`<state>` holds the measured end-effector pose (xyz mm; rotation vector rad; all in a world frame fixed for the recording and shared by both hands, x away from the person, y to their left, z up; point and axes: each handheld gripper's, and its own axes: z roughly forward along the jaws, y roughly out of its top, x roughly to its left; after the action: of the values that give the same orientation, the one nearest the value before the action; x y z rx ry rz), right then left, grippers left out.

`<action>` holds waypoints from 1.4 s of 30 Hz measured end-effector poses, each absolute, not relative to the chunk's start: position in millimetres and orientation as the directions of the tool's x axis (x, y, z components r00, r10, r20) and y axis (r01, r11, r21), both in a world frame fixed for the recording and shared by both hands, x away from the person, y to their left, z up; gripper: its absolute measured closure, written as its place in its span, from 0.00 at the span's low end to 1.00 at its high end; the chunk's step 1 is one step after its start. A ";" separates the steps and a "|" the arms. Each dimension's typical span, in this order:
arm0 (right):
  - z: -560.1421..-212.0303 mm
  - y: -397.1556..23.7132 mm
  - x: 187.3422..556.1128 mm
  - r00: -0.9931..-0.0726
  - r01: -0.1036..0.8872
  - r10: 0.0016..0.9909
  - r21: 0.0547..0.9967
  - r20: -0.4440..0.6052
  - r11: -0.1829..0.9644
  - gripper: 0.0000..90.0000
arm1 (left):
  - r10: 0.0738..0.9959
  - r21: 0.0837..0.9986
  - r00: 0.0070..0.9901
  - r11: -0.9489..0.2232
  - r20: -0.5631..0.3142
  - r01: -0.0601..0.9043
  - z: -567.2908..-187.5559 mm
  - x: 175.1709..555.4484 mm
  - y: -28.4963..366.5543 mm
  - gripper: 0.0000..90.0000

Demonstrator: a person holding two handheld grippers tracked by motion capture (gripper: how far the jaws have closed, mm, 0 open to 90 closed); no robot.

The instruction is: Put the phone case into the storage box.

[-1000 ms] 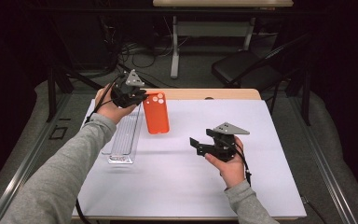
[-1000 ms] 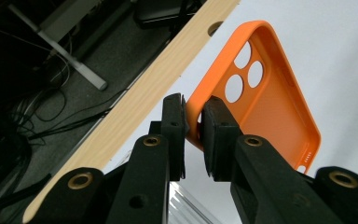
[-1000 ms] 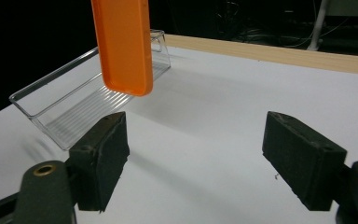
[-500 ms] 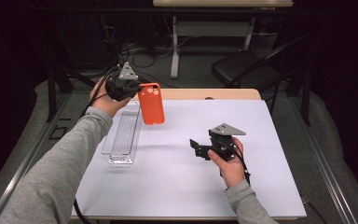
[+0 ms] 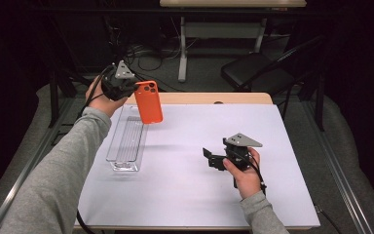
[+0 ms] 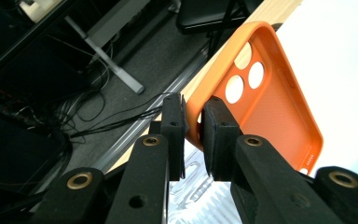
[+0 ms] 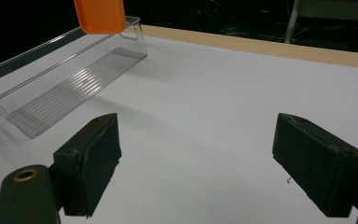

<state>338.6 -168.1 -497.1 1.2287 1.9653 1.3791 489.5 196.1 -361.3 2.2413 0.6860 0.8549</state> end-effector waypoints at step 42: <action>-498.1 -182.6 335.2 -0.473 0.401 0.874 0.910 0.109 0.103 0.17 | 0.672 0.684 0.570 -0.688 0.473 0.243 -378.6 526.3 231.3 0.89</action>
<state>335.2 -182.6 -498.1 1.2409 1.9229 1.3483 526.3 231.3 -378.6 2.2417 0.7289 1.0027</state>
